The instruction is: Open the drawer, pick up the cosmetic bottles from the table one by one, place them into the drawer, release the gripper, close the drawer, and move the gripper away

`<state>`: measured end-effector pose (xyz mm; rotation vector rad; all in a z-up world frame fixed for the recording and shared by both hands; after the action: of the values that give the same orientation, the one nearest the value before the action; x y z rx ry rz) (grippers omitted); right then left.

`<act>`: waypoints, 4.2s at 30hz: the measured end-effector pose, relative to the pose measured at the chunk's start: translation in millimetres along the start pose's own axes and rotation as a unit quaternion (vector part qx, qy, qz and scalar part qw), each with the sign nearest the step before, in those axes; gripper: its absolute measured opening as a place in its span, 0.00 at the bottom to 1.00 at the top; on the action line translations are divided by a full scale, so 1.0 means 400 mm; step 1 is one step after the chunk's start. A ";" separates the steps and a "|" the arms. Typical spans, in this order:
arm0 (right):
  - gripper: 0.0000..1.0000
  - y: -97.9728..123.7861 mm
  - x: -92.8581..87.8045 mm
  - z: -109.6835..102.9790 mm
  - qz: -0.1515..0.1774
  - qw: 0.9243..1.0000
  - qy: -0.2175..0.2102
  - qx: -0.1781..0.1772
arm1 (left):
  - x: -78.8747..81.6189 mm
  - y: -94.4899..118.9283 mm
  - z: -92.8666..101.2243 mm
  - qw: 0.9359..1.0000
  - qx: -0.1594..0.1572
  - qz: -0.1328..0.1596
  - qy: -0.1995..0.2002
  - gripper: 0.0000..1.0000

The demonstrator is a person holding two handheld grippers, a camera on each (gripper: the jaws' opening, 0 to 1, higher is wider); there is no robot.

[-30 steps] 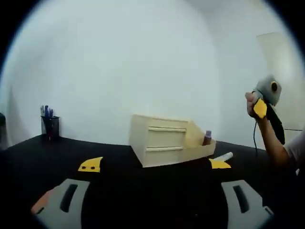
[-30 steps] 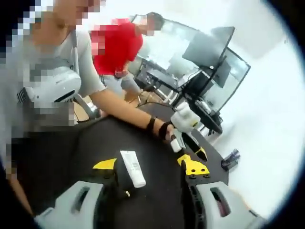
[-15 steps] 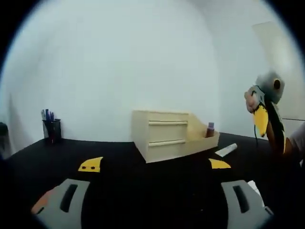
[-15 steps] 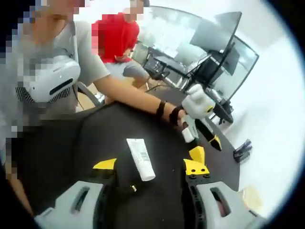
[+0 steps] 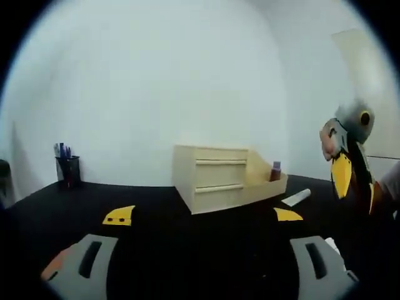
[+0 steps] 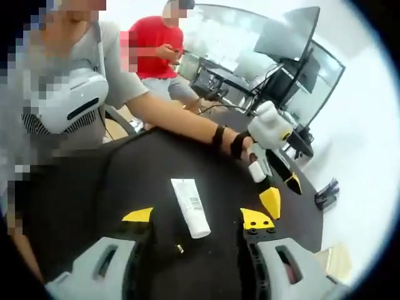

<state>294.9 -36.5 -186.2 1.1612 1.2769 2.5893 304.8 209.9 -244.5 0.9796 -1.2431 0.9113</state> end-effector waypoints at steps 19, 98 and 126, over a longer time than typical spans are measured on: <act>0.38 -0.084 -0.078 0.035 -0.025 0.998 -0.050 0.022 | 0.050 0.092 0.062 0.998 -0.009 -0.061 -0.033 0.66; 0.17 -0.084 0.009 0.064 0.069 0.980 -0.185 0.032 | -0.109 0.285 0.393 0.956 0.147 -0.065 -0.246 0.43; 0.17 -0.055 0.129 0.021 0.114 0.982 -0.153 -0.008 | -0.091 0.216 0.403 0.967 0.172 -0.056 -0.181 0.44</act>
<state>256.7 1.0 -166.8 1.7133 1.1149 2.4228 167.6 85.0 -263.0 1.5319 -1.3384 0.9010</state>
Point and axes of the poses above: the point that each gripper's makers call its tool centre point, and the gripper's own axes: y roughly backward along the fingers, z roughly to its right, x roughly out of its top, the point moved 10 cm from there along y, roughly backward along the fingers, and after that the axes turned 5 degrees about -z, right-handed, at the moved point
